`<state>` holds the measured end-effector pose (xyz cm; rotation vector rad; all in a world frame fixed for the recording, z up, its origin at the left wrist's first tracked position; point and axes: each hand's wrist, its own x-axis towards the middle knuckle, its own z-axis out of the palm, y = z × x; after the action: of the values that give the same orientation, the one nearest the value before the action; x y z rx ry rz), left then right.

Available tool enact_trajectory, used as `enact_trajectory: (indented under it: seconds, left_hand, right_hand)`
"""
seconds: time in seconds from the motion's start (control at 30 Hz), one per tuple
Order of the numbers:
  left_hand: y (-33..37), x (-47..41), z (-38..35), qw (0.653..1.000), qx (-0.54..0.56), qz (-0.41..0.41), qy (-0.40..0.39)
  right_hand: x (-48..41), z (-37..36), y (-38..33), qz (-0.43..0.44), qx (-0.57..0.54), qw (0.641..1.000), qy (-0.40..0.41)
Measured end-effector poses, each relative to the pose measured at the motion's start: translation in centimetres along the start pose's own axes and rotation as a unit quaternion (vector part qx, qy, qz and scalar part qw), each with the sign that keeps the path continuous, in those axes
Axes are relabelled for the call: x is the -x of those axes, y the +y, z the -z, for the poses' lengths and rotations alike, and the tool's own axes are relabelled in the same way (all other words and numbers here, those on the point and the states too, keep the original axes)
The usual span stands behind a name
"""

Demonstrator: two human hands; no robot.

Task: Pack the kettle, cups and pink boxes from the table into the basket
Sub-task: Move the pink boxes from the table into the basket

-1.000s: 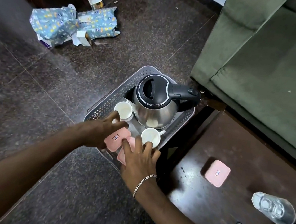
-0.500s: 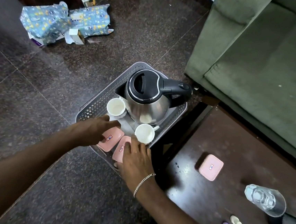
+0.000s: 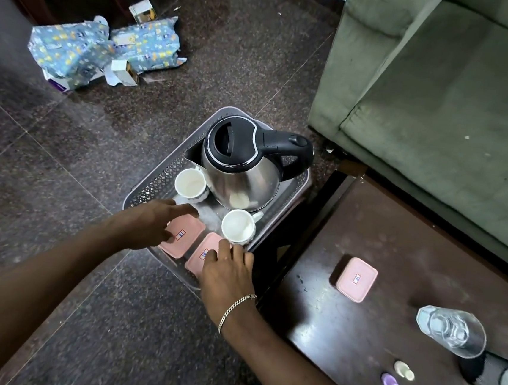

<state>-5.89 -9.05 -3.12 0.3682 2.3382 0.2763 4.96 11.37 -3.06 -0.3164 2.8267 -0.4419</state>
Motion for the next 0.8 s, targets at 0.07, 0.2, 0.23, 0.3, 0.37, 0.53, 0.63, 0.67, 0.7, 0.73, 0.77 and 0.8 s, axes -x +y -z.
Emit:
enact_trajectory:
  seconds: [0.07,0.2,0.23,0.3,0.37,0.53,0.63,0.67,0.7,0.73,0.77,0.8]
  left_hand:
    - [0.0,0.3,0.2,1.0,-0.003,0.003,-0.002]
    - [0.4,1.5,0.9,0.999,-0.036,0.02,0.017]
    - [0.8,1.8,1.2,0.998,-0.056,0.025,0.026]
    - [1.7,2.4,1.9,0.992,-0.106,0.035,0.051]
    - [3.2,3.2,2.4,0.985,-0.148,0.035,0.084]
    - [8.9,5.0,2.9,0.969,-0.197,-0.001,0.149]
    - [13.3,4.9,1.4,0.968,-0.213,-0.012,0.133]
    - [14.7,4.6,0.6,0.969,-0.21,-0.026,0.125]
    - [15.9,4.3,-0.1,0.971,-0.201,-0.044,0.119]
    - [17.3,3.9,-0.9,0.973,-0.191,-0.063,0.118]
    - [18.8,3.4,-1.8,0.974,-0.177,-0.083,0.118]
    - [20.2,2.9,-2.6,0.975,-0.16,-0.099,0.115]
  right_hand:
    - [0.2,0.3,0.2,0.01,-0.011,1.0,0.002]
    - [1.4,1.4,1.4,0.026,-0.045,0.998,0.033]
    - [1.9,1.8,2.0,0.024,-0.054,0.997,0.042]
    - [2.8,2.7,3.2,0.017,-0.074,0.995,0.058]
    - [3.9,3.4,4.6,0.006,-0.091,0.993,0.07]
    - [7.2,4.3,8.8,-0.034,-0.111,0.99,0.083]
    - [9.8,4.4,11.8,-0.055,-0.108,0.989,0.084]
    - [10.8,4.4,13.0,-0.063,-0.107,0.989,0.085]
    - [11.6,4.2,14.0,-0.072,-0.106,0.988,0.087]
    - [12.7,4.1,15.2,-0.085,-0.106,0.987,0.091]
    - [13.8,3.9,16.5,-0.101,-0.105,0.985,0.094]
    - [14.8,3.7,17.7,-0.118,-0.103,0.983,0.096]
